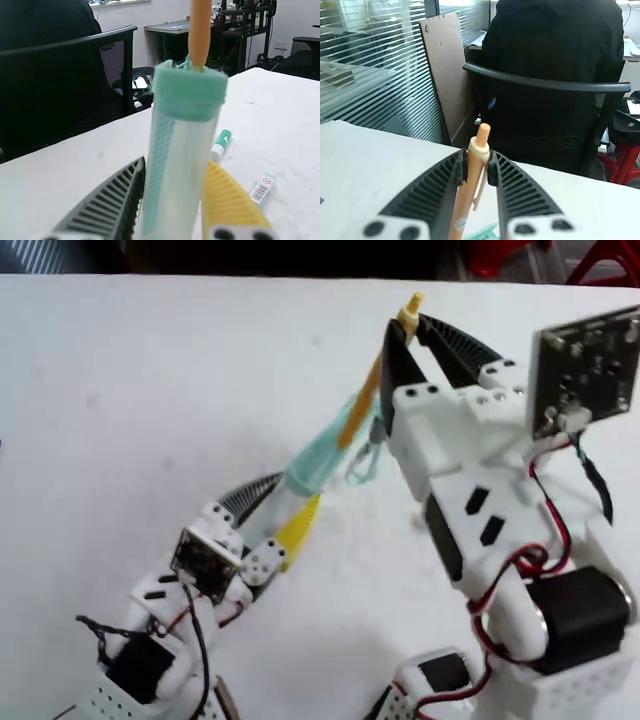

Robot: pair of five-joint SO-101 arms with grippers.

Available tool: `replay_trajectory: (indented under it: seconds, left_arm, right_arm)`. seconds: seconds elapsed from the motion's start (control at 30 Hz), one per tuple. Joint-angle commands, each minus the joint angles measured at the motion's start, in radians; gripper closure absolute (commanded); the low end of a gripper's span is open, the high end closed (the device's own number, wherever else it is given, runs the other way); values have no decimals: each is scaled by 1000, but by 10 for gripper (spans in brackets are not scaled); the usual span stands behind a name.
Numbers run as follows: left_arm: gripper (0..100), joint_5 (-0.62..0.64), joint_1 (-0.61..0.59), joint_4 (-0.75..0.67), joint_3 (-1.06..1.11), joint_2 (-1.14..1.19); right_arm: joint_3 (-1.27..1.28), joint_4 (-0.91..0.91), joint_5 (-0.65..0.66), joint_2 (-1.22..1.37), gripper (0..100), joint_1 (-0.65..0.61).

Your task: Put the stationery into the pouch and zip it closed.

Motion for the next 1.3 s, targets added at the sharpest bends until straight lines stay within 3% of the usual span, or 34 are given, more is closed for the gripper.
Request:
replay_trajectory:
  seconds: [0.0,0.27,0.57,0.83,1.13,1.27]
  left_arm:
    - [823,-8,5,2,-12,2]
    - [823,-8,5,2,-14,2]
    - [823,-3,5,2,-15,2]
    - [823,55,-79,-29,-15,2]
    - [823,54,-82,-20,-29,2]
    - [823,57,-148,-38,-38,2]
  right_arm:
    - [71,-77,3,1,981,-24]
    - [195,-77,11,-1,981,-124]
    - [199,-18,12,-1,971,-134]
    - [196,71,12,-1,696,-186]
    - [193,71,12,-2,766,-231]
    - [164,74,12,-2,769,-157]
